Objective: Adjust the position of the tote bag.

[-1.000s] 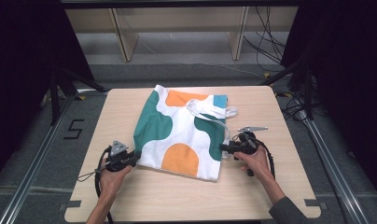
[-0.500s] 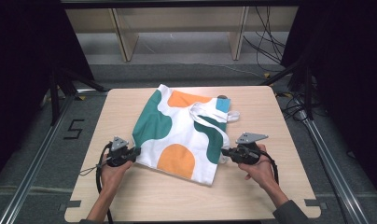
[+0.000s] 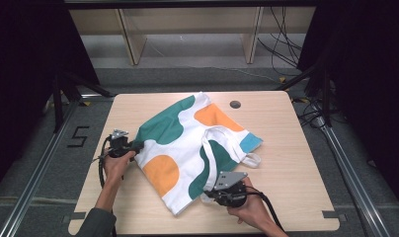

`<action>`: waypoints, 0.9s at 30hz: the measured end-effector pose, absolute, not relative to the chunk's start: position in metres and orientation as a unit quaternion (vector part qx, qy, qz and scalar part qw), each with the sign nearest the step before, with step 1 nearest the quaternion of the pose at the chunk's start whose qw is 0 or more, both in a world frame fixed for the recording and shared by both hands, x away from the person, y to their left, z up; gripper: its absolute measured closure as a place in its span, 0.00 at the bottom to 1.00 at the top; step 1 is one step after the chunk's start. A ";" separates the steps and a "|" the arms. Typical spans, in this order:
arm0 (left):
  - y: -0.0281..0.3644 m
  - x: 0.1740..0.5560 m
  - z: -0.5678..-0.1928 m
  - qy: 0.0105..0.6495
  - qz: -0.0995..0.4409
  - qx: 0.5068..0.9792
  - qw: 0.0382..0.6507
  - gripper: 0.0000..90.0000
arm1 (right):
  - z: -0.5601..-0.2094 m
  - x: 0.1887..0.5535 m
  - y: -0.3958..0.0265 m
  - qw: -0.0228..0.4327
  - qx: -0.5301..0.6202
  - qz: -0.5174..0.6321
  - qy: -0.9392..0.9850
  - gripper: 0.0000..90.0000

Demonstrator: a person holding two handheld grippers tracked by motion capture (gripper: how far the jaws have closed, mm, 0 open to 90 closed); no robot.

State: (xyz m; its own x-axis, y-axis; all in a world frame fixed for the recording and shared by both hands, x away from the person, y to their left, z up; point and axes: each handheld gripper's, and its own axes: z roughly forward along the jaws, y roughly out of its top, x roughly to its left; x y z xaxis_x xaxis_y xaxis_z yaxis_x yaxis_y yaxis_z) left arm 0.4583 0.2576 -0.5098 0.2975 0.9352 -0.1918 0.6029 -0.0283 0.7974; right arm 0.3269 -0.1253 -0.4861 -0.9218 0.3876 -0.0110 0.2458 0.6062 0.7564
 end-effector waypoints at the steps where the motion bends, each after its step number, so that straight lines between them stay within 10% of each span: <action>1: 0.258 0.455 -0.508 0.563 0.206 0.689 0.407 0.59 | -0.487 0.325 -0.120 0.080 0.174 0.407 0.893 0.98; 3: 0.256 0.444 -0.502 0.572 0.222 0.683 0.396 0.42 | -0.489 0.323 -0.109 0.076 0.165 0.403 0.897 0.98; 9: 0.240 0.399 -0.481 0.556 0.214 0.700 0.393 0.32 | -0.491 0.321 -0.096 0.060 0.150 0.400 0.902 0.96; 16: 0.200 0.323 -0.477 0.490 0.191 0.738 0.423 0.27 | -0.464 0.328 -0.144 0.061 0.198 0.409 0.889 0.53; 27: 0.170 0.267 -0.482 0.439 0.193 0.785 0.392 0.19 | -0.460 0.368 -0.247 0.142 0.346 0.375 0.848 0.48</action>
